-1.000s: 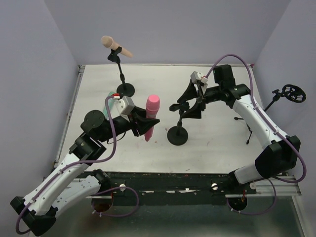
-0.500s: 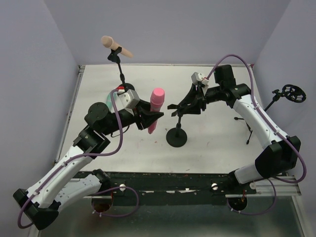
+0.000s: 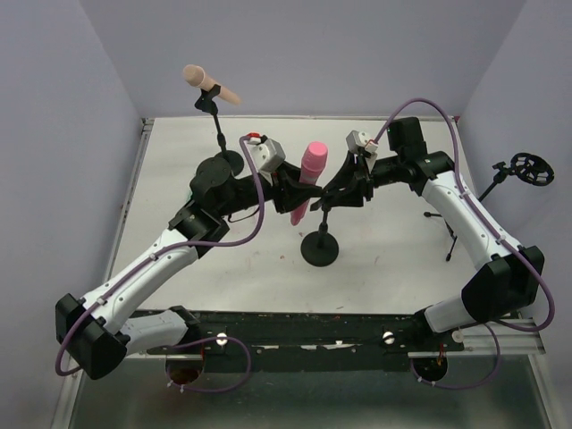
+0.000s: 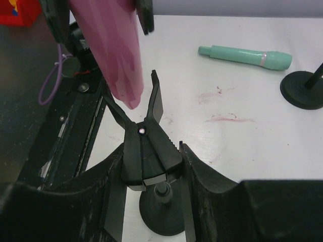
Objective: Attach the microphones to the stand
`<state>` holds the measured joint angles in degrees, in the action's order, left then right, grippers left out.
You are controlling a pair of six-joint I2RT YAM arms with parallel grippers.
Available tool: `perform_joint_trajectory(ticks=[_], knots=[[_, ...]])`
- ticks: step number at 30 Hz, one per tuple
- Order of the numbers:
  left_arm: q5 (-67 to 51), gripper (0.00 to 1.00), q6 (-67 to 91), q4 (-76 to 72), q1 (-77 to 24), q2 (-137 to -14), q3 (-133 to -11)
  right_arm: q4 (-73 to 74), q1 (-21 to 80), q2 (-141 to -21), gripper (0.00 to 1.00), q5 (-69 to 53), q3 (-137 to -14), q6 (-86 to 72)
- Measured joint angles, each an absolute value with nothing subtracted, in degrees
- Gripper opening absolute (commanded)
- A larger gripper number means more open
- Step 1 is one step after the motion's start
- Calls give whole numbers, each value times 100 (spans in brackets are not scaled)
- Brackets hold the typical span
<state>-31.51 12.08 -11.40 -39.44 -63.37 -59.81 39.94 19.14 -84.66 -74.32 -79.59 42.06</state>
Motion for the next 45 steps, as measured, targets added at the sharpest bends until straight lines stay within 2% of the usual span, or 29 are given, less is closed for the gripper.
perform_joint_trajectory(ticks=[5,14,36,45], knots=[[-3175,0,1249,-1474,-3951,-6681,-5979,3988,1914,-8464,17,-7435,-7955,4195],[-3173,0,1404,-2255,-3988,-6943,-5830,3942,1905,-8449,20,-7432,-7931,4143],[-3002,0,1739,-4200,-4038,-7155,-4823,3680,1903,-8399,17,-7483,-7793,3876],[-2615,0,1747,-4705,-4117,-7170,-4460,3498,1898,-8394,20,-7518,-7732,3745]])
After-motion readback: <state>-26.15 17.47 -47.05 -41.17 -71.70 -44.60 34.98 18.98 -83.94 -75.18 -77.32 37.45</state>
